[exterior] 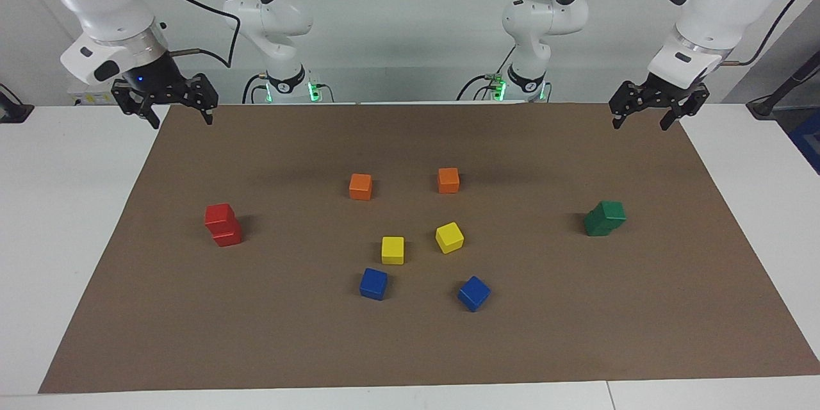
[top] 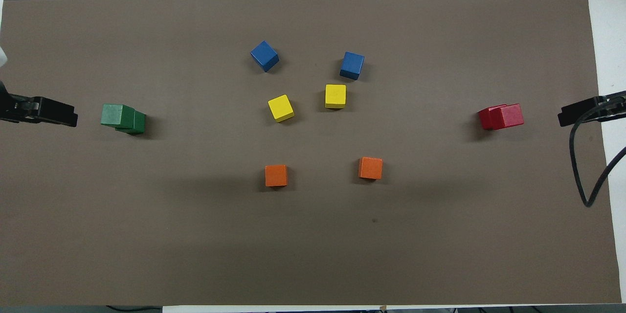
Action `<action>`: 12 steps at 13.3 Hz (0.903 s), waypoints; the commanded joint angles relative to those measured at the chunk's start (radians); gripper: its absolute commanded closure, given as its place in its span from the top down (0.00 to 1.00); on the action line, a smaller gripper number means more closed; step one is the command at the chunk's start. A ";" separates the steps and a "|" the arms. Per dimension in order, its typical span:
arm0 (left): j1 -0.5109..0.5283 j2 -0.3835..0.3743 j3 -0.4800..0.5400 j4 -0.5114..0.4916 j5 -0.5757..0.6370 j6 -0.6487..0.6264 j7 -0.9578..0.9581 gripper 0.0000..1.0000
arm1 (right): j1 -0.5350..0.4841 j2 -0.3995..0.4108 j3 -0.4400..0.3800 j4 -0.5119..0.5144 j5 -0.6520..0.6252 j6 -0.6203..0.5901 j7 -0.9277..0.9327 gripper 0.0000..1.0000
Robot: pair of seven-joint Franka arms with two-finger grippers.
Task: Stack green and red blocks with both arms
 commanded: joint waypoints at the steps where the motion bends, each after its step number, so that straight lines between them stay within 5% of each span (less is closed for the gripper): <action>1: 0.003 -0.023 0.001 -0.025 0.001 0.015 0.004 1.00 | -0.001 -0.016 -0.003 -0.008 0.003 -0.013 0.021 1.00; 12: 0.003 -0.023 0.001 -0.025 0.001 0.015 0.004 1.00 | 0.001 -0.022 -0.003 -0.019 0.003 -0.007 0.021 1.00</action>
